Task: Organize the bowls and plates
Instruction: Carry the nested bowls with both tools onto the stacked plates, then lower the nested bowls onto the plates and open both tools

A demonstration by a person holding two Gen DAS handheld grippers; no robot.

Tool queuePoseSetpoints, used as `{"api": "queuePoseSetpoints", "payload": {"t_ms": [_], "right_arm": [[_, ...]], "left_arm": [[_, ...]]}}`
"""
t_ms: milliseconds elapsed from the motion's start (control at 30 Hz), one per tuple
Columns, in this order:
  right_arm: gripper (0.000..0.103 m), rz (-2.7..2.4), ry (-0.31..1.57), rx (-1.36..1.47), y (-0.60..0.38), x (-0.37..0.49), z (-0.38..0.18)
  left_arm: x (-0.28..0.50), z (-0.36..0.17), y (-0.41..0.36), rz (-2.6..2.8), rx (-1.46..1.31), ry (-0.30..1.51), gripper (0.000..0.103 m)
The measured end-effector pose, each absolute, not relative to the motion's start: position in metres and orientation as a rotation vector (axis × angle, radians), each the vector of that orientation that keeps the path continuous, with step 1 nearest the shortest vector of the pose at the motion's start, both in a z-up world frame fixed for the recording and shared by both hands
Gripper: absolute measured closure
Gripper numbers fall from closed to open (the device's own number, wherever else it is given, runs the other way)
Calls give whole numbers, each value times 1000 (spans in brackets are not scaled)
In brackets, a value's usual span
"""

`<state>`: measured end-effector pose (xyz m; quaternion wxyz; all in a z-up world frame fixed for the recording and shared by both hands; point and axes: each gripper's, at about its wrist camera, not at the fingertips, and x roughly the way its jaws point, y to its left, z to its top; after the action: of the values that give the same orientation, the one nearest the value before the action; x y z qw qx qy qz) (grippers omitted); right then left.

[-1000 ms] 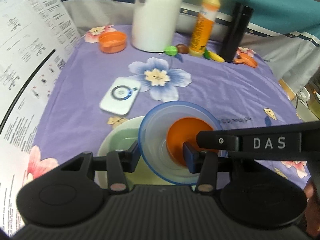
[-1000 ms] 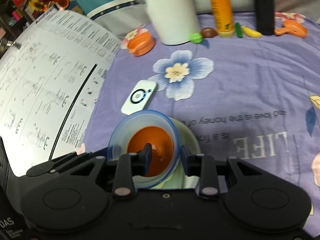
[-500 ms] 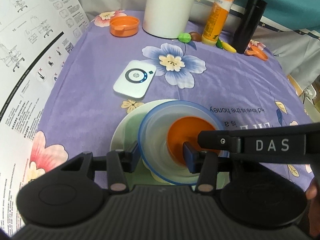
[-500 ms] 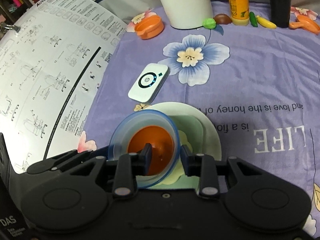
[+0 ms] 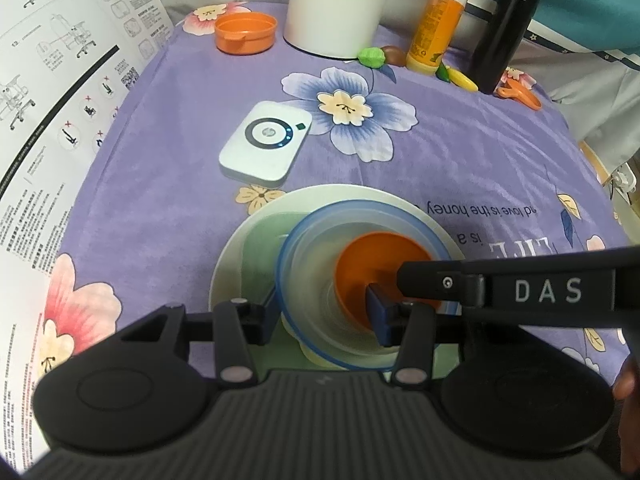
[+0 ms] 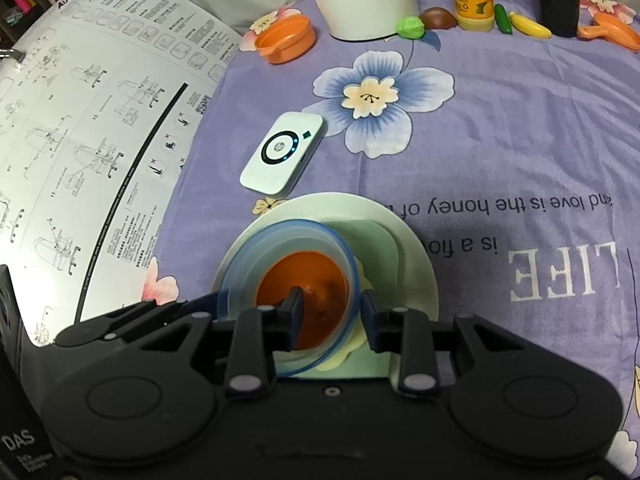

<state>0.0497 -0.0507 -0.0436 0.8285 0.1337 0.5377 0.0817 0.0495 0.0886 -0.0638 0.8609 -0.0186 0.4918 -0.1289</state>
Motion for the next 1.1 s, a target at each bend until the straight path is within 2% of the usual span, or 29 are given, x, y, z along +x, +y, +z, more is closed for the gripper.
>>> {"api": "queuePoseSetpoints", "payload": {"t_ms": [467,567,700,800,833,867,900,933,967,1100], "right_arm": [[69,183,1130,284,-54,54,-46],[69,180,1127,291,-55,52,-45],[65,177,1112,299,-59,48,-40],[55,172,1086,296,-62,42,-32],[45,168,1075,294,-64,40,-29],[32,163,1064,292,-66,38,-26],[25,160,1049,293,-68,36,-22],[10,161,1031,298,-71,33,-18],[2,168,1010,307,-74,29,-12],[0,162,946,278,-83,13,5]], "left_arm": [[50,-64,87,-283,-36,1008,51],[48,-60,86,-279,-27,989,44],[42,-52,86,-261,0,949,25],[35,-43,87,-229,26,901,7],[32,-40,88,-220,34,884,1],[29,-36,89,-217,42,862,0],[25,-31,91,-222,45,845,0],[22,-27,93,-229,46,832,0],[19,-24,94,-233,47,822,0],[3,-13,103,-220,54,783,0]]}}
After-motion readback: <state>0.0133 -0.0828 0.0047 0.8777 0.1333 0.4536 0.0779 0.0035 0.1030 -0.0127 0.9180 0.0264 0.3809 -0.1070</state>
